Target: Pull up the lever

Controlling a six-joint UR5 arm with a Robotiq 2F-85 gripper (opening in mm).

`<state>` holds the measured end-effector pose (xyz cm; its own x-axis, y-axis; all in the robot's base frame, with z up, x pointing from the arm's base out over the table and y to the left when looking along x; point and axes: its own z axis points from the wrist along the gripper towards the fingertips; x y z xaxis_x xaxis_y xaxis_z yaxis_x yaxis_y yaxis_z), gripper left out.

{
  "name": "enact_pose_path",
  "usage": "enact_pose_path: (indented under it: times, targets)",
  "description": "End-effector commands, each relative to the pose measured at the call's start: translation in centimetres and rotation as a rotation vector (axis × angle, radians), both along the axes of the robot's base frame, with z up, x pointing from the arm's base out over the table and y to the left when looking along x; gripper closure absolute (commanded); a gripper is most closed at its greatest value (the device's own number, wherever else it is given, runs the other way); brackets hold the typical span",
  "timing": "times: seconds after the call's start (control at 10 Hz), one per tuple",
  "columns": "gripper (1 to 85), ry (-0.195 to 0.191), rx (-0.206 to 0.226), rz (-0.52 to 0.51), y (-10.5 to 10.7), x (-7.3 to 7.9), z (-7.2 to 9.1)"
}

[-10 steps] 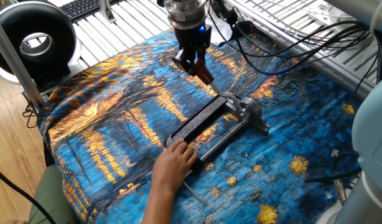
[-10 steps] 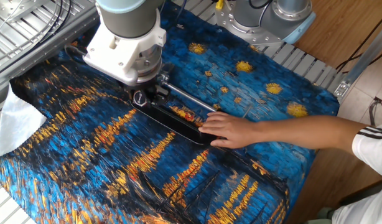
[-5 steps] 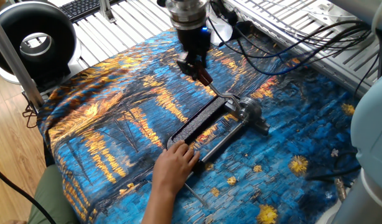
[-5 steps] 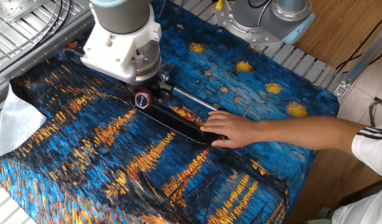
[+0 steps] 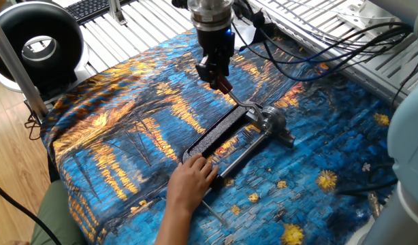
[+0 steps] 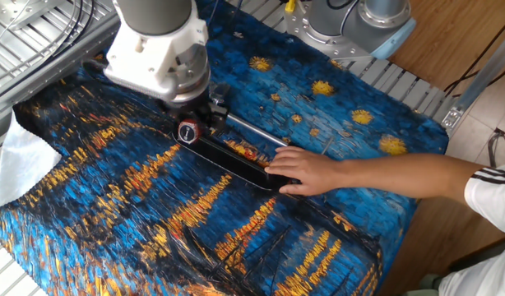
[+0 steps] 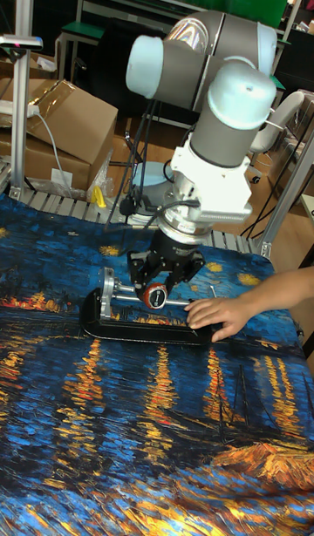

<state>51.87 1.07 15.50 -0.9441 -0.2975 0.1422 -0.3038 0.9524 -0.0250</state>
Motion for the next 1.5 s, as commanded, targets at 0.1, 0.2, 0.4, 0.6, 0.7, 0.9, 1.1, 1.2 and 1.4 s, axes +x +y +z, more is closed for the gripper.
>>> enact_pose_path:
  times: [0.1,0.2,0.4,0.6,0.7,0.9,1.1,1.2,1.4]
  targets:
    - [44.0,-0.005,0.002,-0.049,-0.4,-2.9,2.3]
    - [46.3,-0.007,0.0,-0.065,-0.3,-3.6,2.8]
    - [50.3,-0.015,0.022,-0.128,1.7,-4.7,3.8]
    - [51.7,-0.009,0.077,-0.198,4.7,-5.1,4.0]
    - [52.0,-0.019,0.101,-0.232,6.2,-4.9,3.9]
    - [55.7,-0.037,0.128,-0.277,7.6,-4.3,3.6]
    - [77.7,-0.053,0.091,-0.26,6.6,-4.0,3.5]
    - [84.7,-0.059,0.063,-0.247,5.8,-3.9,3.5]
    - [84.7,-0.076,0.067,-0.255,5.9,-3.5,3.5]
